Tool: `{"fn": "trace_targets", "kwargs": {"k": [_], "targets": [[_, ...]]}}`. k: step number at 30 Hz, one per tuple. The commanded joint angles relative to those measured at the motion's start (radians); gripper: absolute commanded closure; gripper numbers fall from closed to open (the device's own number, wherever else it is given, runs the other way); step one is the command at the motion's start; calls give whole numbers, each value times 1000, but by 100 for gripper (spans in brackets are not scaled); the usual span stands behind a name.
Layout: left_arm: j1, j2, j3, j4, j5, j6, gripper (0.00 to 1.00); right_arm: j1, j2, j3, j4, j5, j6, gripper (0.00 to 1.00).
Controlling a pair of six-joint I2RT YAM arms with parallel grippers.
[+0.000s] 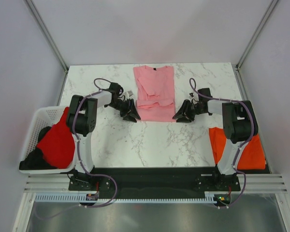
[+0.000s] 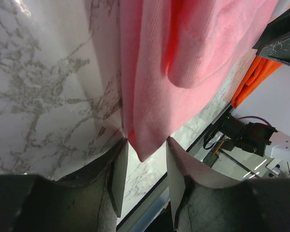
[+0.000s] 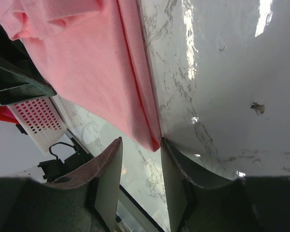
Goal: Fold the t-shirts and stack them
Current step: Fold the tshirt
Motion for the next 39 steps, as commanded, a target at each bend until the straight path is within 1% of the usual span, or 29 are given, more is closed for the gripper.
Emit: {"fn": "trace_targets", "kwargs": {"k": [1,3,4,6,7,8,10,15,16,20,22,29,39], "targets": [[-7,15,35,17,14,-20,56,10,30,0,8,36,-6,54],[-7,18,41,16,15,-20,59,13,36,-3,8,36,-6,56],[-7,20,42,14,17,-20,61,16,39,-3,14,36,-5,62],[-7,24,47,16,15,-20,72,17,48,-6,26,22,12,72],[-7,26,49,13,12,-20,78,19,51,-6,41,16,15,83],[-7,26,52,11,11,-21,88,22,53,-3,46,13,17,89],[-7,21,58,8,15,-21,98,20,51,2,55,2,20,100],[-9,-57,56,-32,9,-4,98,19,-14,-10,63,-50,32,100],[-9,-74,52,-45,4,0,98,20,-48,-18,61,-54,40,100],[-9,-155,12,-105,-17,38,98,19,-140,-91,54,-83,57,100],[-10,-200,-2,-110,-12,45,98,19,-200,-119,48,-93,60,100],[-30,-273,-30,-122,-31,85,98,19,-352,-233,20,-96,60,100],[-61,-405,-132,-122,-39,89,98,19,-525,-254,-87,-94,8,100]]}}
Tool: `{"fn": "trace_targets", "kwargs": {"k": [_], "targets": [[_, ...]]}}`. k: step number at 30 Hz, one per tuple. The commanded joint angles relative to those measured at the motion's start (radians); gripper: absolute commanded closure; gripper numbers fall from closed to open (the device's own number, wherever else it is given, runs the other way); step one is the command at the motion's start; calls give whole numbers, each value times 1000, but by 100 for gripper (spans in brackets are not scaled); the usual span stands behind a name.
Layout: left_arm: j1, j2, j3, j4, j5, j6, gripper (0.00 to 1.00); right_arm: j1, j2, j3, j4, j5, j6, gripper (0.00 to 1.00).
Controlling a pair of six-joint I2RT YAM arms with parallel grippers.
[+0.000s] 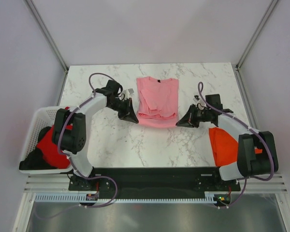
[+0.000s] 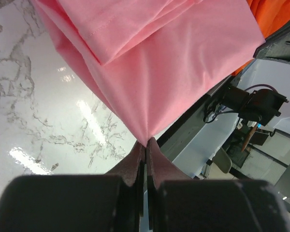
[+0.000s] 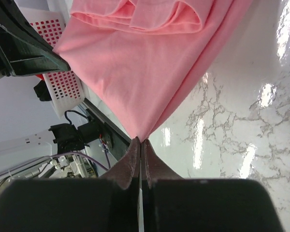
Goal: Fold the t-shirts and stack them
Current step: Fold the tshirt
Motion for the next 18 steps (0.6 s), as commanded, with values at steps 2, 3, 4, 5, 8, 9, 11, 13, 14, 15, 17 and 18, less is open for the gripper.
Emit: {"fn": "trace_targets", "kwargs": {"k": [2,3,4,5,8,9,11,13,14,15,17,18], "targets": [[-6,-92,-23,-5,-5,30,98,3,-71,12,-58,-22,-41,100],[-6,-114,-29,-5,-8,23,98,3,-83,17,-73,-22,-45,100],[-6,-124,-30,-7,-9,18,98,2,-91,21,-81,-22,-53,100],[-6,-135,-33,-10,-6,15,98,3,-99,23,-85,-22,-56,100],[-6,-169,-42,-10,-12,9,98,0,-123,15,-96,-22,-58,100],[-7,-174,-43,-9,-20,9,98,0,-135,12,-99,-22,-58,100],[-7,-186,-40,-10,-29,11,98,-3,-145,6,-104,-22,-61,100],[-7,-189,-28,-15,-28,14,98,-6,-162,7,-111,-22,-62,100],[-7,-187,-25,-16,-28,15,98,-4,-165,7,-111,-24,-65,100],[-6,-186,-22,-16,-28,17,98,-4,-171,7,-113,-24,-64,100],[-6,-189,-20,-16,-29,18,98,-7,-172,15,-114,-25,-64,100],[-7,-190,-20,-18,-31,17,98,-7,-174,18,-114,-25,-64,100]]}}
